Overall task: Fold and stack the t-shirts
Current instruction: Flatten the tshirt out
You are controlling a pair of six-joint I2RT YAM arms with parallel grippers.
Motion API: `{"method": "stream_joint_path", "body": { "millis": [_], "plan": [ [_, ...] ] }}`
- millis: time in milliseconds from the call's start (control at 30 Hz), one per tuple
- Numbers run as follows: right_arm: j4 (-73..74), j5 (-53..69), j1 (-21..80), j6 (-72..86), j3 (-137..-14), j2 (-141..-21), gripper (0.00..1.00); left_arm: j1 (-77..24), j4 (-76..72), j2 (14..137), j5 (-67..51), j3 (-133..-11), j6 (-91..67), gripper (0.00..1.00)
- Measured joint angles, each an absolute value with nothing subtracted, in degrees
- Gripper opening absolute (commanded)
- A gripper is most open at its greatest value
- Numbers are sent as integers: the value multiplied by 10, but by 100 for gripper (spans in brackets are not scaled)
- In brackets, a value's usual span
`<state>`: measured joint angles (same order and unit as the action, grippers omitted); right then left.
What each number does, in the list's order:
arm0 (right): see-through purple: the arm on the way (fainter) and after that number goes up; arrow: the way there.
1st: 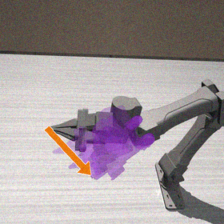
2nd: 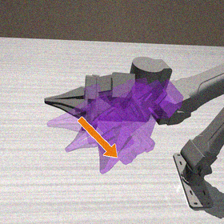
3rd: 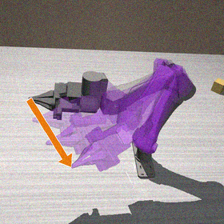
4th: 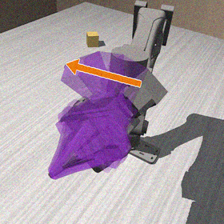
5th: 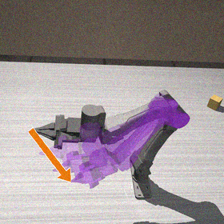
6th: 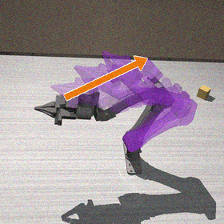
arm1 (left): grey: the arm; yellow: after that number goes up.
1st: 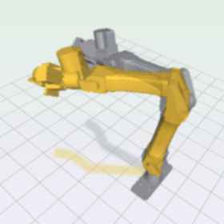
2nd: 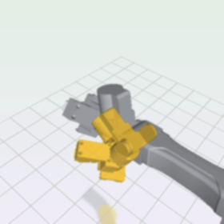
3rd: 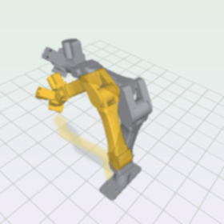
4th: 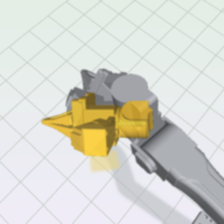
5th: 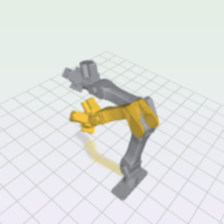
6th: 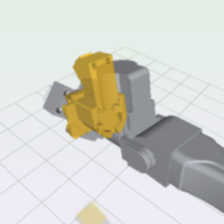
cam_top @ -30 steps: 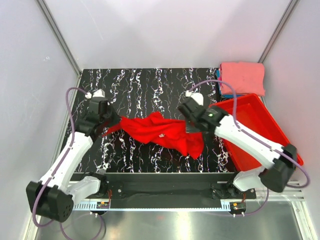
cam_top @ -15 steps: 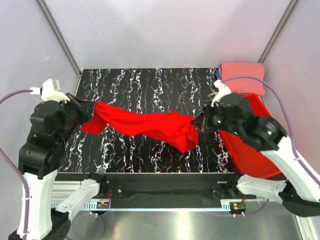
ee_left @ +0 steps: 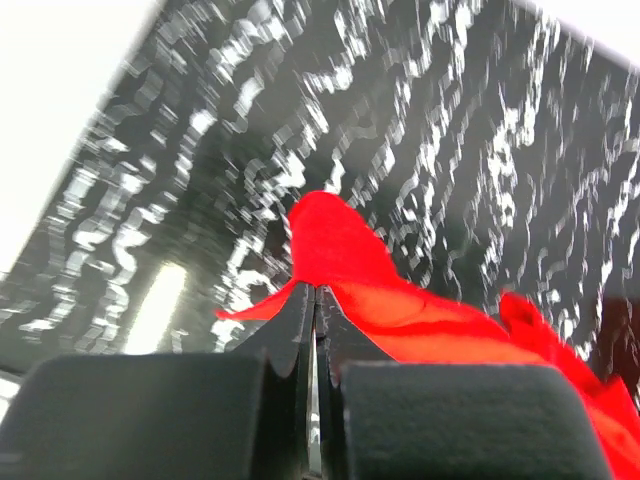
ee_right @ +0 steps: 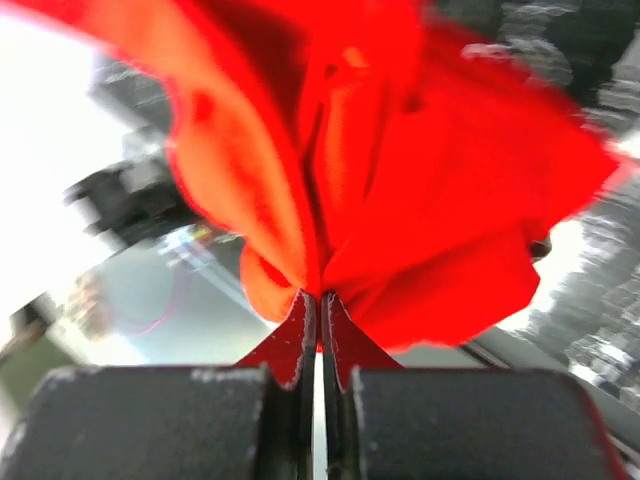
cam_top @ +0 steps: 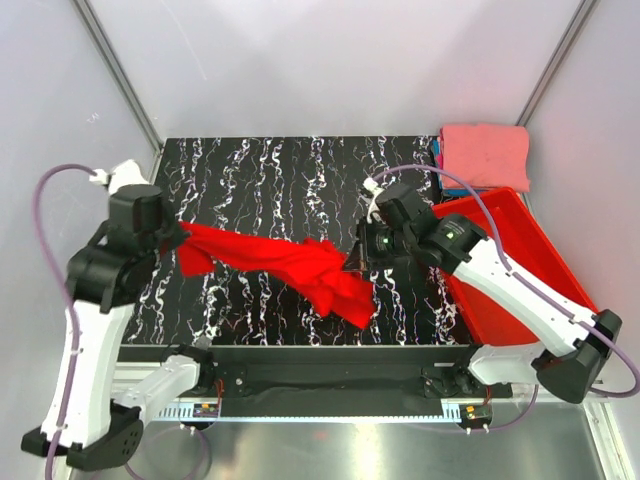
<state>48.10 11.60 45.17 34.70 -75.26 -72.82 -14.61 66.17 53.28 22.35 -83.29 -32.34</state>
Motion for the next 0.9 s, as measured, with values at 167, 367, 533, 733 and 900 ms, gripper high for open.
{"method": "stream_joint_path", "body": {
  "millis": [167,367,533,733,900],
  "plan": [
    [374,235,489,391,-736,-667,0,-146,710,478,275,-922,-305,0],
    [317,265,495,454,-682,-561,0,-146,742,427,281,-980,-297,0],
    [371,153,493,439,-713,-593,0,-145,684,463,223,-907,-284,0],
    [433,20,401,407,-686,-715,9,-147,503,569,79,-748,-285,0],
    [491,-40,324,392,-630,-749,27,-187,368,715,-7,-715,-290,0]
  ]
}}
